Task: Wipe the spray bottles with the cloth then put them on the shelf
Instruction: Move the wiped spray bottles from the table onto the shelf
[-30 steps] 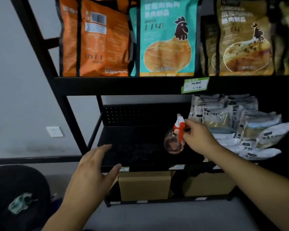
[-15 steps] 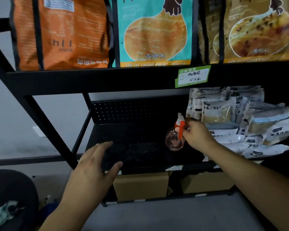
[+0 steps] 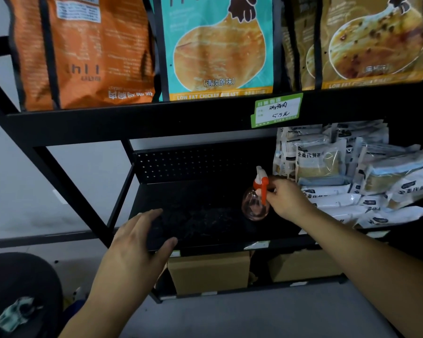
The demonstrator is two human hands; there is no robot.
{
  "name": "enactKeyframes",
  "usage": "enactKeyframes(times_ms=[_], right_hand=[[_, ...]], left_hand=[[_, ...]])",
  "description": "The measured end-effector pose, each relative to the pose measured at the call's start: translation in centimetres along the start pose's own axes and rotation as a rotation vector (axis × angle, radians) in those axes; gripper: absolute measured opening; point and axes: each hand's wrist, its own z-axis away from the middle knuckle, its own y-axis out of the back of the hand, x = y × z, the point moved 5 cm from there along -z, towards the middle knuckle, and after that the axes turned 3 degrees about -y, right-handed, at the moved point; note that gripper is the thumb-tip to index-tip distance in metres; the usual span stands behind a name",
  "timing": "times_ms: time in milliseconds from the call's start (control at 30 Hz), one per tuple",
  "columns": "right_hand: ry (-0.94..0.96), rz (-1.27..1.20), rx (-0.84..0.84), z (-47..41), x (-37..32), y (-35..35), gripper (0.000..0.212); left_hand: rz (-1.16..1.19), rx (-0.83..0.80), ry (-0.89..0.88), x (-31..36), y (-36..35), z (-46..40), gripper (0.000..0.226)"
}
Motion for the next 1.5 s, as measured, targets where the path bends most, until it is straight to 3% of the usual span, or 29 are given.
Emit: enactKeyframes(times_ms=[267, 467, 733, 1100, 1500], right_hand=[[-0.02, -0.019, -0.017, 3.6, 0.6, 1.6, 0.058], [0.001, -0.056, -0.012, 8.5, -0.9, 2.7, 0.061], [0.197, -0.11, -0.056, 14.0, -9.7, 1.8, 0.066], [0.479, -0.185, -0.243, 18.0, -24.8, -8.0, 0.065], [0.637, -0.166, -0.485, 21.5, -36.2, -22.2, 0.059]], left_hand=[[0.012, 0.03, -0.01, 0.5, 2.3, 1.3, 0.065], [0.003, 0.069, -0.028, 0.2, 4.7, 3.7, 0.063], [-0.042, 0.137, 0.014, -2.4, 9.5, 8.4, 0.065], [-0.14, 0.244, 0.221, -10.8, 17.6, 16.1, 0.069], [-0.211, 0.272, 0.533, -22.9, 23.7, 23.5, 0.067]])
